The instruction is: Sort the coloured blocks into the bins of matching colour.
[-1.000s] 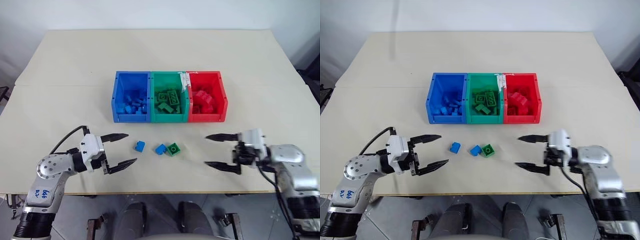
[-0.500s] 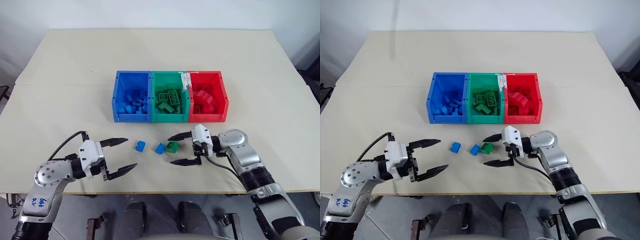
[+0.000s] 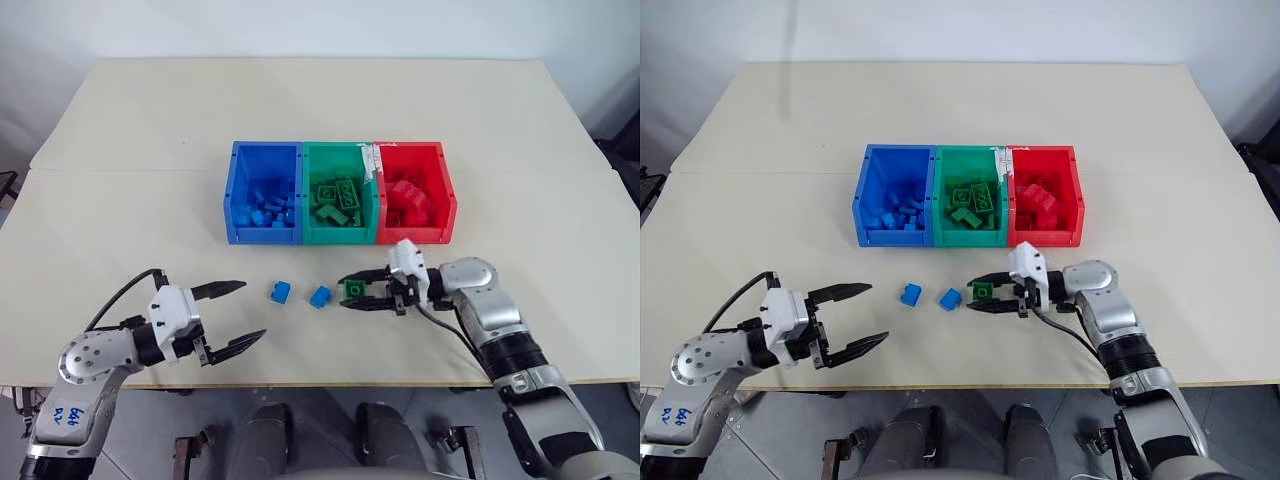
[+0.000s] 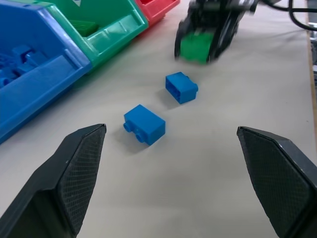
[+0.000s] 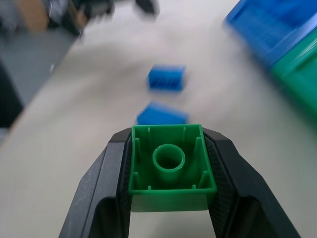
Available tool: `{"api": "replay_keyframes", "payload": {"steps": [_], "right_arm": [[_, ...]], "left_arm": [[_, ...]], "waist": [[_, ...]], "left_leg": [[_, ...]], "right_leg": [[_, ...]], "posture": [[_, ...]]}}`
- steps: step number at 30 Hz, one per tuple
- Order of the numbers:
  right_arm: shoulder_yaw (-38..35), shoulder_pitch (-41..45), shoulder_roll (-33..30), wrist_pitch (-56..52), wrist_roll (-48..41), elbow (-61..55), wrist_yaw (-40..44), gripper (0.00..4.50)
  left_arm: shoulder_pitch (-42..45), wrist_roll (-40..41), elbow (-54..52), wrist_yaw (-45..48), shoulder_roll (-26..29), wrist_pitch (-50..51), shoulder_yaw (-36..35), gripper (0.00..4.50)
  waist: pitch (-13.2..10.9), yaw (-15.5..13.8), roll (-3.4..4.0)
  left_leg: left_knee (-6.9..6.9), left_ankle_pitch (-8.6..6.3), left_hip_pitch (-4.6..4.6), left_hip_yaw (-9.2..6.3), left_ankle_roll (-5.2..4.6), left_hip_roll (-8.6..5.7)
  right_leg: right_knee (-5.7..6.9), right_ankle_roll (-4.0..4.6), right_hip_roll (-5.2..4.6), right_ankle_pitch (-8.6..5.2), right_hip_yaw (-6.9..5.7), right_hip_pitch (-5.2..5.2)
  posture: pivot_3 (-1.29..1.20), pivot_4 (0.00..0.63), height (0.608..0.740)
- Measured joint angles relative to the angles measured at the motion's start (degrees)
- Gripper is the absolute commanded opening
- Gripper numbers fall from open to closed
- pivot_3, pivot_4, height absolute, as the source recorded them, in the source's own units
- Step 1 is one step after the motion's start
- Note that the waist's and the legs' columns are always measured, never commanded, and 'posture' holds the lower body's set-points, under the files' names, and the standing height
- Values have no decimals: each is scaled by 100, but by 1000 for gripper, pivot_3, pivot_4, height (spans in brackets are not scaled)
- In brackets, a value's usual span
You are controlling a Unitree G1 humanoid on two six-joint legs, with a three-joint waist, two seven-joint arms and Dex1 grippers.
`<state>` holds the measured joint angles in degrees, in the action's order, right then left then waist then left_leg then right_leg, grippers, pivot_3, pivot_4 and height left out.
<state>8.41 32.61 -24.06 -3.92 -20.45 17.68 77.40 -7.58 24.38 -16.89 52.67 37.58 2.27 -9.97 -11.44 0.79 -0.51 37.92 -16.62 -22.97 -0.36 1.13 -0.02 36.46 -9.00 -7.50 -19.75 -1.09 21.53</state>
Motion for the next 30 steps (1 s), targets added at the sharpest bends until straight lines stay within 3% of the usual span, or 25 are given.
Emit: {"api": "replay_keyframes", "payload": {"steps": [4,8,16,18,23,26,30], "right_arm": [[-428,956,224,-284,-124,115,-751,1510],[-672,2022,465,236,200,1165,-1554,1510],[-502,2308,625,783,665,2234,-1477,4280],[-510,2291,592,813,659,2193,-1362,4483],[-669,1593,18,641,76,1327,-205,4483],[-768,732,-638,494,-345,523,602,4483],[-1148,-588,-1267,399,-741,-214,959,4483]], "left_arm": [[-209,1,-37,-63,-9,-59,-248,4500],[-535,3,-6,-93,-22,-161,-569,4500],[-777,3,3,-225,-150,-179,-798,4500],[-812,3,-32,-268,-190,-177,-798,4500],[-984,111,-83,-319,-265,-108,-867,4500],[-1012,141,-68,-246,-209,-91,-974,4500],[-1006,214,4,-101,-51,-46,-1126,4500]], "waist": [[-1,103,2],[-1,114,2],[-1,99,1],[-1,100,1],[0,65,0],[1,38,-1],[0,29,-1]], "left_leg": [[-3,-1,2,2,4,4],[-17,-2,1,4,6,4],[-17,-10,-14,1,-10,-8],[-17,-11,-14,0,-9,-6],[-17,-13,-15,3,-12,-4],[-14,-15,-17,6,-15,-8],[-15,-16,-13,15,-15,-5]], "right_leg": [[3,1,4,-1,2,7],[6,3,3,-1,1,10],[-1,6,-10,1,-10,10],[-1,6,-6,1,-13,10],[-5,6,-13,1,-18,2],[-15,6,-11,1,-23,-4],[-47,5,-7,1,-23,-7]], "posture": [[0,150,740],[0,150,740],[0,150,740],[0,150,740],[0,150,740],[0,150,740],[0,150,740]]}}
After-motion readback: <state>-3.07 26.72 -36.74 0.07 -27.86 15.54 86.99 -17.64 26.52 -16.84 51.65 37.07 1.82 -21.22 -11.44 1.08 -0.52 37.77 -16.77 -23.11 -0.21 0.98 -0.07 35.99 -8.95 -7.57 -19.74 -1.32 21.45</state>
